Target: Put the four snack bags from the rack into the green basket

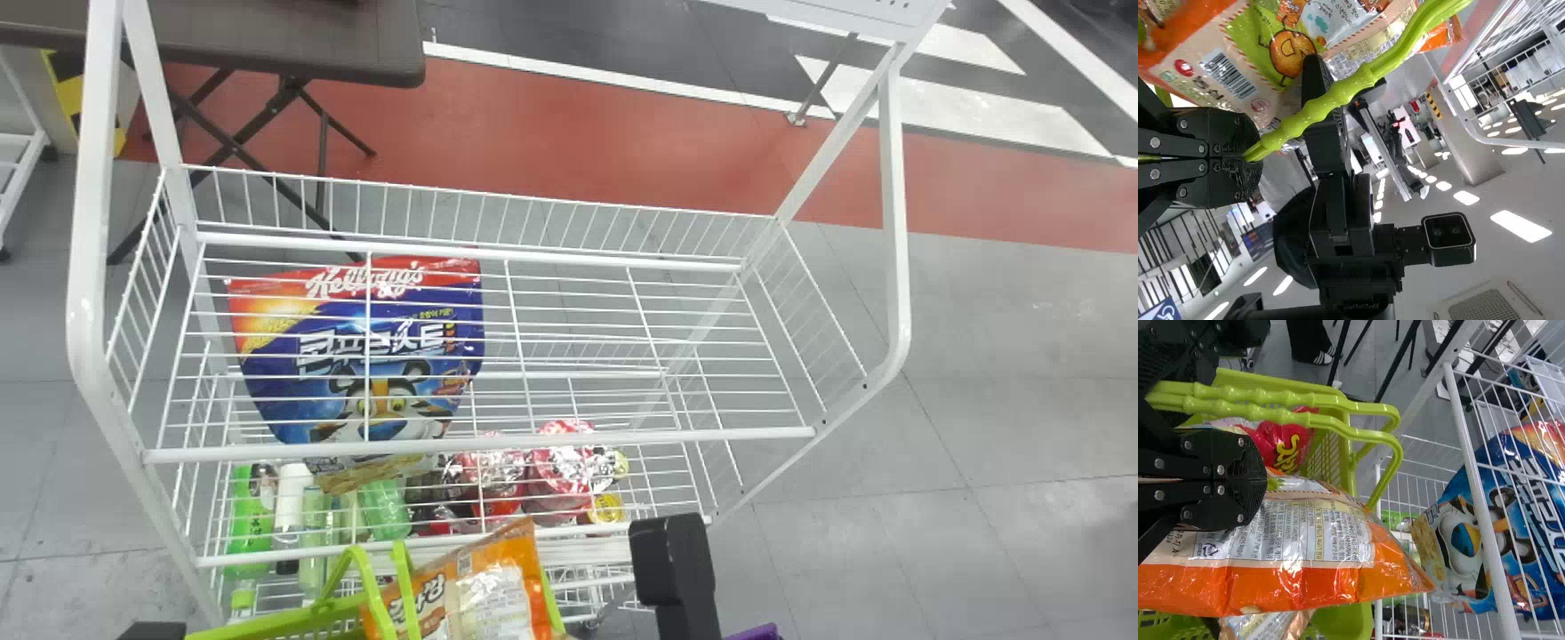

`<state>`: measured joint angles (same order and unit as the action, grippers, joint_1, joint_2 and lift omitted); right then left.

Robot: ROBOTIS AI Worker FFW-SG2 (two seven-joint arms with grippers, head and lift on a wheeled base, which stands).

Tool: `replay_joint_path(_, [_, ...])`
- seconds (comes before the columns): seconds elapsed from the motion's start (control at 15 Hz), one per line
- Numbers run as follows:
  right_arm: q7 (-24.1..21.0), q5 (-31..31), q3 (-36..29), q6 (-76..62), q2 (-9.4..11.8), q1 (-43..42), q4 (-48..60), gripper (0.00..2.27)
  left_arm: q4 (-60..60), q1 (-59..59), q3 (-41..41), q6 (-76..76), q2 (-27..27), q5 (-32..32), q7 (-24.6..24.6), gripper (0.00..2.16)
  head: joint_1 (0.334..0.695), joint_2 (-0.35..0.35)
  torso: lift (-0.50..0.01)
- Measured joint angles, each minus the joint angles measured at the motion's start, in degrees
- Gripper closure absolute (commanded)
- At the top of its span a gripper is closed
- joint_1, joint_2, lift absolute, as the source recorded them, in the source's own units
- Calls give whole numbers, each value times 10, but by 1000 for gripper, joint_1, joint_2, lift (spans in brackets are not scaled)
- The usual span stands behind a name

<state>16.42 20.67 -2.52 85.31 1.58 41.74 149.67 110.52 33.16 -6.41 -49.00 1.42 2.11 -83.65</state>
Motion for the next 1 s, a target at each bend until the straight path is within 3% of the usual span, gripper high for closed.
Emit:
replay_joint_path(0.13, [0,6,-1,1,0,4,7,2135,0,0,0,0,1,0,0,2115,695,-350,-6])
replay_joint_path(0.2, [0,7,-3,1,0,6,9,1905,0,0,0,0,1,0,0,2115,695,-350,-6])
replay_joint_path(0.4, [0,8,-11,-7,2,6,6,-2,1,1,-2,0,1,0,0,2115,695,-350,-6])
replay_joint_path(0.87, [3,27,-44,-34,4,6,7,83,2,1,-11,-2,1,-4,3,2115,695,-350,-6])
replay_joint_path(1.0, [28,32,-57,-102,4,7,8,80,2,2,-11,-1,2,-4,4,2115,695,-350,-6])
